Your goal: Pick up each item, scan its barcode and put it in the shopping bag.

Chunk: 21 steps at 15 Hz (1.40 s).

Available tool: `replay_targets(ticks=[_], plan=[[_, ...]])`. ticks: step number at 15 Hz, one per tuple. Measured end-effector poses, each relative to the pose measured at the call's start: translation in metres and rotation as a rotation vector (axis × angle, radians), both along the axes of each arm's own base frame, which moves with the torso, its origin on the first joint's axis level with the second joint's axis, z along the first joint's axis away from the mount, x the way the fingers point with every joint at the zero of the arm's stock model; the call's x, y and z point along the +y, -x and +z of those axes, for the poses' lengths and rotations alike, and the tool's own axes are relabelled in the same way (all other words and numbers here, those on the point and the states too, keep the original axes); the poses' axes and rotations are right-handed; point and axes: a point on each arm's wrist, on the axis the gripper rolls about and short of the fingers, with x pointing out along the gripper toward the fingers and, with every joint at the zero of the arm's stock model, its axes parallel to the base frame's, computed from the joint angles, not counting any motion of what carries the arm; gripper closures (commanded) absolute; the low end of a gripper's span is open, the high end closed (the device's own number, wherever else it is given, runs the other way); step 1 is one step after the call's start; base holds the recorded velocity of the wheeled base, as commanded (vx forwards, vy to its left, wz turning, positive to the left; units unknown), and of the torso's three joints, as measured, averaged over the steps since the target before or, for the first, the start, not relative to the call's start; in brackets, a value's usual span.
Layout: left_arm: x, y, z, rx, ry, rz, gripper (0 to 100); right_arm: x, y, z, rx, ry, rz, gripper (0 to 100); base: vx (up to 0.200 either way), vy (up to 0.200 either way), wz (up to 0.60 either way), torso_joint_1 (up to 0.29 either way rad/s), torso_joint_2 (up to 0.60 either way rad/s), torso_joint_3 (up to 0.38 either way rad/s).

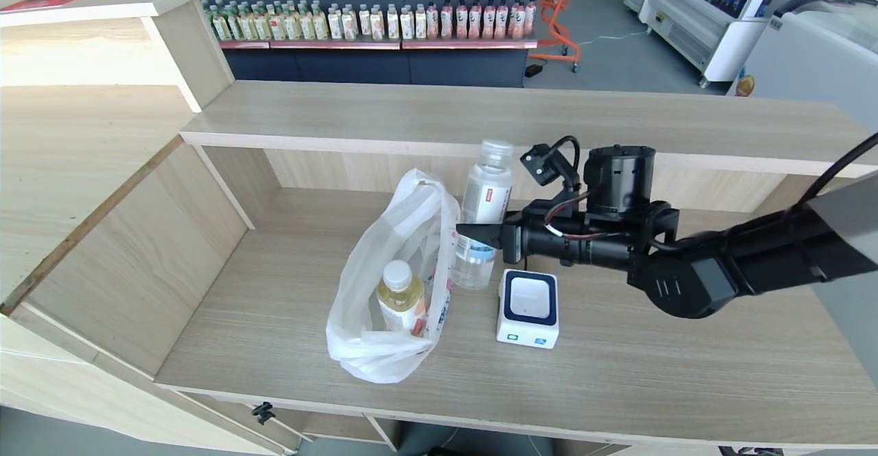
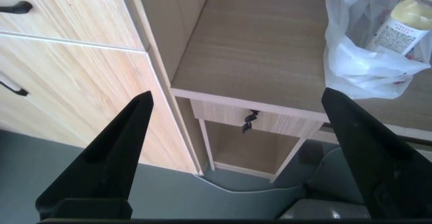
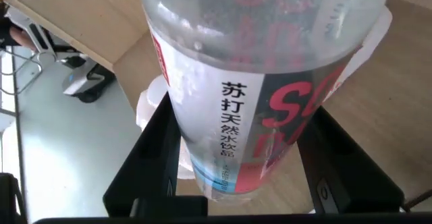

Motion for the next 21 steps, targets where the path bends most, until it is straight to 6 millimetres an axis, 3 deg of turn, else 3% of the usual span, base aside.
replay_targets(ticks=[7, 13, 17, 18, 21], plan=[[0.000, 0.000, 0.000, 0.000, 0.000, 0.000, 0, 0.042, -0.055, -0.042, -0.177, 0.083, -0.011, 100, 0.000, 0.000, 0.00, 0.000, 0.00, 0.000], [0.000, 0.000, 0.000, 0.000, 0.000, 0.000, 0, 0.082, -0.075, -0.061, -0.312, 0.060, 0.031, 100, 0.000, 0.000, 0.00, 0.000, 0.00, 0.000], [0.000, 0.000, 0.000, 0.000, 0.000, 0.000, 0, 0.085, -0.081, -0.095, -0.388, 0.088, 0.031, 100, 0.000, 0.000, 0.00, 0.000, 0.00, 0.000], [0.000, 0.000, 0.000, 0.000, 0.000, 0.000, 0, 0.085, -0.080, -0.103, -0.392, 0.095, 0.032, 0, 0.000, 0.000, 0.00, 0.000, 0.00, 0.000], [0.000, 0.000, 0.000, 0.000, 0.000, 0.000, 0, 0.079, -0.082, -0.121, -0.402, 0.121, 0.025, 0, 0.000, 0.000, 0.00, 0.000, 0.00, 0.000]])
